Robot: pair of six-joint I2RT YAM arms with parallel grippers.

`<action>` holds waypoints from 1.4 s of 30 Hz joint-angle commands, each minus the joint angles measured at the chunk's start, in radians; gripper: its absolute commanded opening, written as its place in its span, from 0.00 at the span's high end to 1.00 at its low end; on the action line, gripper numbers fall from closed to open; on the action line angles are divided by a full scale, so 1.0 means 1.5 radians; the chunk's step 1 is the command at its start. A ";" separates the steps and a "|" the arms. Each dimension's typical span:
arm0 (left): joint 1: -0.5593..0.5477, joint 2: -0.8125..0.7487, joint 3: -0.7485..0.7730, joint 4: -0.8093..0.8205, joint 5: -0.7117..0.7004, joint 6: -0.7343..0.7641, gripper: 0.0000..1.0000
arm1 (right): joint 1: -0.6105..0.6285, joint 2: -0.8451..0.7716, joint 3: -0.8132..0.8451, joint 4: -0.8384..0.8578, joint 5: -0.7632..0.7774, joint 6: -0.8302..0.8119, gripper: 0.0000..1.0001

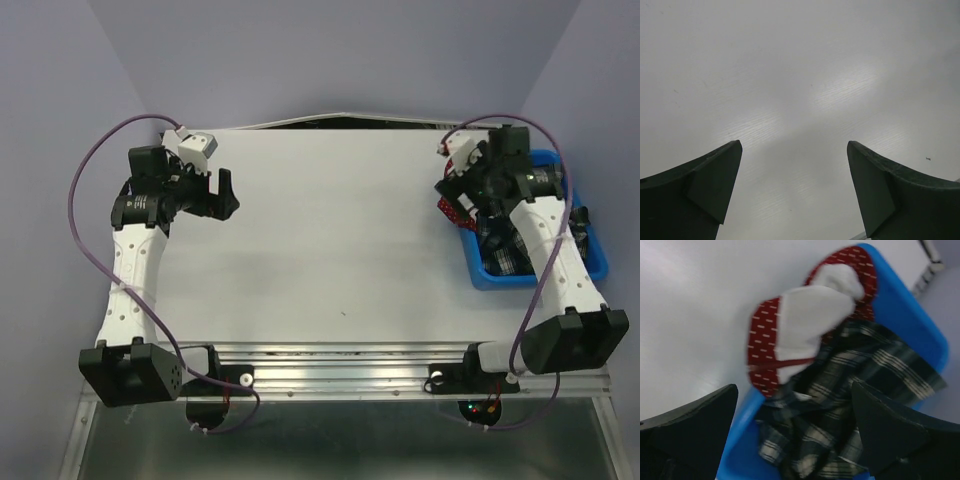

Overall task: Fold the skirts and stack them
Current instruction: Grab the skirt from the pile

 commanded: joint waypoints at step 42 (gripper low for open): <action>-0.023 0.068 0.092 -0.032 0.042 -0.001 0.01 | -0.562 0.111 -0.034 0.003 -0.277 -0.812 0.97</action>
